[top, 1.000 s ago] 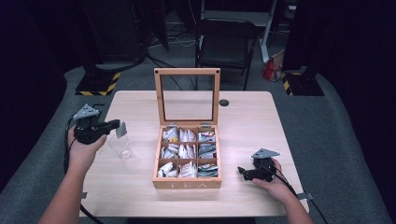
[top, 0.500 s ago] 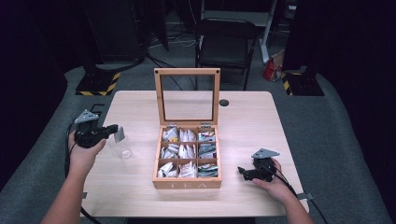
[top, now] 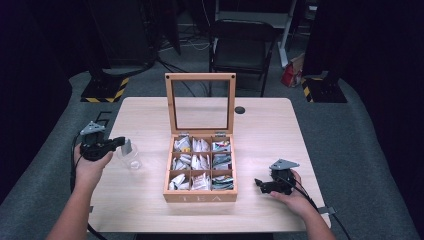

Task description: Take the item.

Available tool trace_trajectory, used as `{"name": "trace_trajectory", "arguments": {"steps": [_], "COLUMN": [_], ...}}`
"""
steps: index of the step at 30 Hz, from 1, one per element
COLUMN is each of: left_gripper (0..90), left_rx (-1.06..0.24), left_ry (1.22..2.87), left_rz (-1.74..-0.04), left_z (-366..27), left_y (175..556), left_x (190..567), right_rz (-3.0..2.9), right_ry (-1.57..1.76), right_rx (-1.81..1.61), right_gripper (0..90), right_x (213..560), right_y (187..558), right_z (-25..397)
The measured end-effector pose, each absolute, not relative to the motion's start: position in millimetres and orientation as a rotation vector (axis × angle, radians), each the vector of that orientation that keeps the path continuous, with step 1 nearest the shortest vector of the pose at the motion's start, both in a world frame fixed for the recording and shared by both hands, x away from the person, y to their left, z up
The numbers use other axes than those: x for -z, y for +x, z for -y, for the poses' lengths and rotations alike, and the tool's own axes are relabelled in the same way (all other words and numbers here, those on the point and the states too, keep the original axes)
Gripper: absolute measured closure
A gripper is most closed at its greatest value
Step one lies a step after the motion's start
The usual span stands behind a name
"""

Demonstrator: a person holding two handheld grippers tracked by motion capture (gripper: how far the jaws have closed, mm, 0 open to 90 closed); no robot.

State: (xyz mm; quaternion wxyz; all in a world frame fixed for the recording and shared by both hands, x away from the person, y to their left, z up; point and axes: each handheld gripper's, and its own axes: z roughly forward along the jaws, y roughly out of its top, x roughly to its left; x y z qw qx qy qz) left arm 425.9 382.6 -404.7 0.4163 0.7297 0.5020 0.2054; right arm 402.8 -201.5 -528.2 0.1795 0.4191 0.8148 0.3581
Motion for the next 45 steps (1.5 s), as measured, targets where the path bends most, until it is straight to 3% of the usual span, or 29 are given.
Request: {"name": "trace_trajectory", "arguments": {"steps": [24,39,45], "left_gripper": [89.1,67.3,53.0], "left_rx": [-0.476,-0.497,-0.530], "left_ry": [1.852,1.829,1.799], "left_rz": [-1.286,-1.270,-1.252], "left_z": [-380,-379,-372], "left_y": [429,425,422], "left_x": [430,417,409], "right_rz": [-2.302,-2.303,-2.303], "right_ry": [1.186,1.186,1.186], "right_rx": [-1.011,-1.013,-1.013], "right_gripper": [12.6,12.6,12.5], "right_x": [528,528,528], "right_y": [403,403,403], "right_z": [201,201,201]}}
